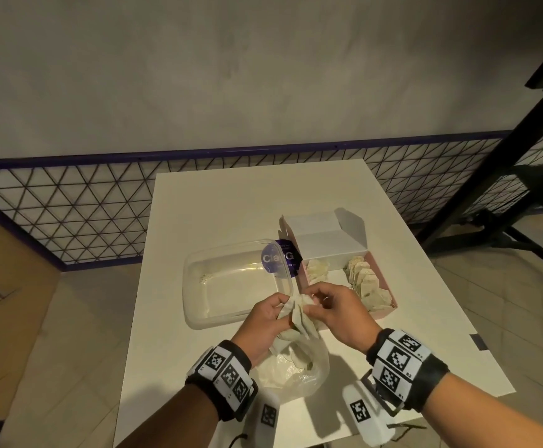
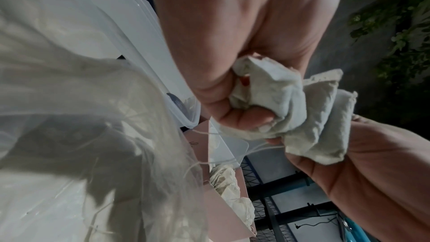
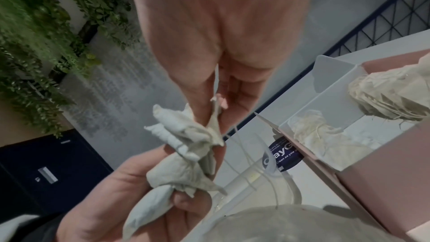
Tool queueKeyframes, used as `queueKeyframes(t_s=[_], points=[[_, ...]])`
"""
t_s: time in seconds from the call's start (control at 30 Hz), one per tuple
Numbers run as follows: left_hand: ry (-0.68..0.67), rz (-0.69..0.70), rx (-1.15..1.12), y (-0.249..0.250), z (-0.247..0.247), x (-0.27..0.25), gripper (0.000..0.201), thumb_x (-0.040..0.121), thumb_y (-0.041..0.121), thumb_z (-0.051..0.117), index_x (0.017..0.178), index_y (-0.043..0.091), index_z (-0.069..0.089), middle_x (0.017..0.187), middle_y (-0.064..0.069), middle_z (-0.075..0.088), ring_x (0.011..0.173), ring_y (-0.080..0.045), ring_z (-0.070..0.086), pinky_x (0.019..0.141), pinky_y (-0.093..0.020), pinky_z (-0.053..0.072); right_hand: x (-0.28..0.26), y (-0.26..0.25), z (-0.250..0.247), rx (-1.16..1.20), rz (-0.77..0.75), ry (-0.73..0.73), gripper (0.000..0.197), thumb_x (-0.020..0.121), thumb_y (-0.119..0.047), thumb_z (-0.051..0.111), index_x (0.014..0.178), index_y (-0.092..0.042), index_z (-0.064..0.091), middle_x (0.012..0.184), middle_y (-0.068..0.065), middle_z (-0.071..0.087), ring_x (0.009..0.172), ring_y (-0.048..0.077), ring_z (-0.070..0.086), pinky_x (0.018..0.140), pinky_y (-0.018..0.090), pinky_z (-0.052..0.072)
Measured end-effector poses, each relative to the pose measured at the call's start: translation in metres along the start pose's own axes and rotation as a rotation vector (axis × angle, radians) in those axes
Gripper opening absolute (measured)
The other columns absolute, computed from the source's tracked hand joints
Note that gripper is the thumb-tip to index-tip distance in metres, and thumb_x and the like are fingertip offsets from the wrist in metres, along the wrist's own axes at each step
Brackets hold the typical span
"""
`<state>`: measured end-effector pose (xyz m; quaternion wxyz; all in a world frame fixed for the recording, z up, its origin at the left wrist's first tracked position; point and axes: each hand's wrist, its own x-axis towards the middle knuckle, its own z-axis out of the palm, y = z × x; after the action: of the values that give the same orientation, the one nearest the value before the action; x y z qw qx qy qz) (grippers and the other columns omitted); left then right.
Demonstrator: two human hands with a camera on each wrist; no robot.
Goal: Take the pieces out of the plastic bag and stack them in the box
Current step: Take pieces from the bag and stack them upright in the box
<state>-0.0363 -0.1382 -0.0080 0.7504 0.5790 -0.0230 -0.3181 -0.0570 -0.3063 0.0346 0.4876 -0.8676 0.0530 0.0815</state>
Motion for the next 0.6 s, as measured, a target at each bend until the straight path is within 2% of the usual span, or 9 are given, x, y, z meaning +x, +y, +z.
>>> queueKeyframes(t_s=[0.07,0.1,0.17,0.23,0.3,0.33,0.4,0.5,0.6], points=[[-0.023,-0.007,-0.019,-0.001,0.001,0.000,0.020,0.079,0.001,0.071,0.094,0.012,0.063,0.095,-0.017,0.069,0.079,-0.025,0.065,0.070,-0.031,0.053,0.000,-0.001,-0.002,-0.026,0.018,-0.030,0.022,0.081,-0.011,0.071,0.102,-0.018,0.067,0.073,-0.008,0.057,0.069,0.006,0.054,0.074,0.016,0.046],[-0.035,-0.011,-0.027,-0.001,0.001,0.000,0.020,0.078,0.002,0.072,0.093,0.013,0.065,0.095,-0.016,0.069,0.079,-0.025,0.065,0.070,-0.032,0.053,0.000,-0.003,-0.003,-0.058,0.016,-0.045,0.017,0.082,-0.011,0.069,0.098,-0.019,0.067,0.073,-0.009,0.056,0.068,0.003,0.052,0.071,0.011,0.043],[-0.047,-0.016,-0.036,-0.001,0.001,-0.001,0.020,0.076,0.004,0.072,0.092,0.015,0.067,0.094,-0.013,0.069,0.079,-0.023,0.066,0.071,-0.032,0.053,-0.001,-0.005,-0.006,-0.101,0.006,-0.068,0.012,0.084,-0.010,0.067,0.082,-0.021,0.063,0.078,-0.007,0.056,0.070,0.002,0.050,0.067,0.008,0.040],[-0.042,-0.022,-0.039,-0.001,0.001,-0.002,0.023,0.075,0.007,0.071,0.096,0.014,0.068,0.097,-0.013,0.068,0.084,-0.023,0.066,0.077,-0.035,0.054,0.000,-0.004,-0.010,-0.089,0.012,-0.056,0.017,0.084,-0.010,0.067,0.074,-0.021,0.060,0.080,-0.004,0.058,0.072,0.006,0.052,0.068,0.009,0.040],[-0.001,-0.033,-0.035,-0.003,-0.003,0.000,0.028,0.073,0.013,0.074,0.100,0.015,0.068,0.106,-0.015,0.069,0.094,-0.027,0.066,0.089,-0.042,0.052,0.001,-0.006,-0.016,0.007,0.064,-0.008,0.015,0.084,-0.007,0.067,0.073,-0.014,0.060,0.077,0.001,0.061,0.070,0.011,0.054,0.067,0.016,0.043],[0.033,-0.040,-0.024,-0.003,-0.005,0.000,0.030,0.073,0.018,0.075,0.102,0.017,0.068,0.110,-0.014,0.068,0.099,-0.028,0.066,0.094,-0.045,0.050,0.002,-0.006,-0.020,0.074,0.105,0.030,0.013,0.084,-0.005,0.067,0.074,-0.011,0.060,0.074,0.002,0.061,0.065,0.012,0.053,0.062,0.017,0.044],[0.094,-0.069,-0.005,-0.007,-0.009,0.000,0.032,0.075,0.023,0.077,0.105,0.021,0.067,0.114,-0.013,0.068,0.105,-0.030,0.066,0.100,-0.049,0.046,0.003,-0.006,-0.028,0.139,0.173,0.103,0.011,0.084,-0.005,0.066,0.076,-0.007,0.060,0.070,0.003,0.057,0.057,0.012,0.050,0.048,0.012,0.041],[0.152,-0.095,-0.027,-0.010,-0.012,0.000,0.025,0.084,0.017,0.071,0.107,0.015,0.064,0.114,-0.017,0.066,0.106,-0.034,0.065,0.101,-0.050,0.045,0.006,-0.004,-0.031,0.040,0.201,0.156,0.013,0.084,-0.007,0.067,0.074,-0.008,0.057,0.070,0.003,0.058,0.056,0.011,0.053,0.047,0.009,0.040],[0.182,-0.072,-0.004,-0.010,-0.008,0.001,0.023,0.078,0.022,0.076,0.099,0.018,0.066,0.111,-0.022,0.064,0.101,-0.036,0.065,0.095,-0.047,0.049,0.005,-0.006,-0.020,0.045,0.253,0.089,0.012,0.085,-0.004,0.065,0.077,-0.010,0.058,0.068,0.003,0.059,0.054,0.012,0.054,0.050,0.017,0.047]])
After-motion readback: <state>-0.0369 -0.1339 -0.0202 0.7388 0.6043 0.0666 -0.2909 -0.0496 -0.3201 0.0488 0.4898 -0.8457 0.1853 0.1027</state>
